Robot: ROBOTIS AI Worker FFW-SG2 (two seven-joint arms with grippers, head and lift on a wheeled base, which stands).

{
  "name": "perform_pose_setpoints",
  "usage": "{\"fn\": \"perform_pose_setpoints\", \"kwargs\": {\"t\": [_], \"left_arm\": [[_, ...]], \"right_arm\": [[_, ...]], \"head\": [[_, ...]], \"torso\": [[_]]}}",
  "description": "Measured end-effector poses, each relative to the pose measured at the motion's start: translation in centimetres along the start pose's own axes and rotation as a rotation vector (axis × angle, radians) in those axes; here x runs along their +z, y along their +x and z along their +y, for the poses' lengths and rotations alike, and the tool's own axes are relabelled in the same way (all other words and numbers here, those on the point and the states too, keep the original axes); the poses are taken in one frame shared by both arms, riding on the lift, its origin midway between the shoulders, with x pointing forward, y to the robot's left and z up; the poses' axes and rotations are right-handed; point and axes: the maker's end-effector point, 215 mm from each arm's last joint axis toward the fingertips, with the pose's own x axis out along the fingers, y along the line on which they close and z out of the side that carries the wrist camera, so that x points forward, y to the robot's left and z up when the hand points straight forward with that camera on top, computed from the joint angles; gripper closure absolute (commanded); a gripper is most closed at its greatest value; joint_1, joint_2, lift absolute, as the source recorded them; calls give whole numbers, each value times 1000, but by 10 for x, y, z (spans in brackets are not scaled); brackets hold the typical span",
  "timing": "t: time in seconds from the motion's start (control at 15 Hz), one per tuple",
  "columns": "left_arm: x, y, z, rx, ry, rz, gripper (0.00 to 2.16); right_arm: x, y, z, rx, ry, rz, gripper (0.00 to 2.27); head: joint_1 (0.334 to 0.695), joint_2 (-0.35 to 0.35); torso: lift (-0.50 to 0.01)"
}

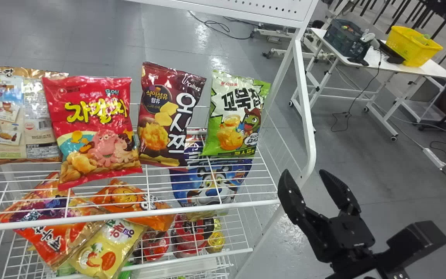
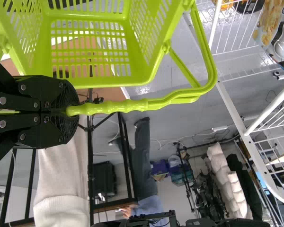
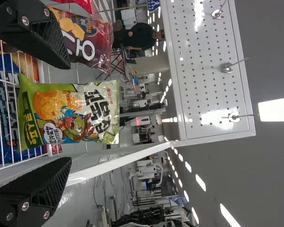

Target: Hold basket handle with left hand then pick Gkobukchip with right hand and place into basket

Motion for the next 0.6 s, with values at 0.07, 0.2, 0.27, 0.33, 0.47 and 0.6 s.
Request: {"fn": "perform_pose_setpoints", "kwargs": {"t": [0.07,0.2,0.27,0.33,0.47,0.6], "left_arm": [[0,0,0,0,0,0,2088],[0,0,0,0,-1,1,2088],[0,0,0,0,-1,1,2088],[0,0,0,1,-1,1,2088],[-1,0,1,1,-2,2,2088],[-2,0,1,3,-3,2,2088]], "right_arm": [[-1,0,0,1,-4,3,124],[-4,0,1,3,-10,12,124],[-5,0,2,5,-14,16,124],[-5,0,2,7,-17,17,124],[-6,0,3,9,-23,19,124],[-6,0,5,12,-25,21,124]], "head": [[695,-350],[695,-350],[695,-350],[695,-350],[695,-350],[695,-350]], "torso": [[-32],[-32],[-32],[-32],[-32],[-32]]}}
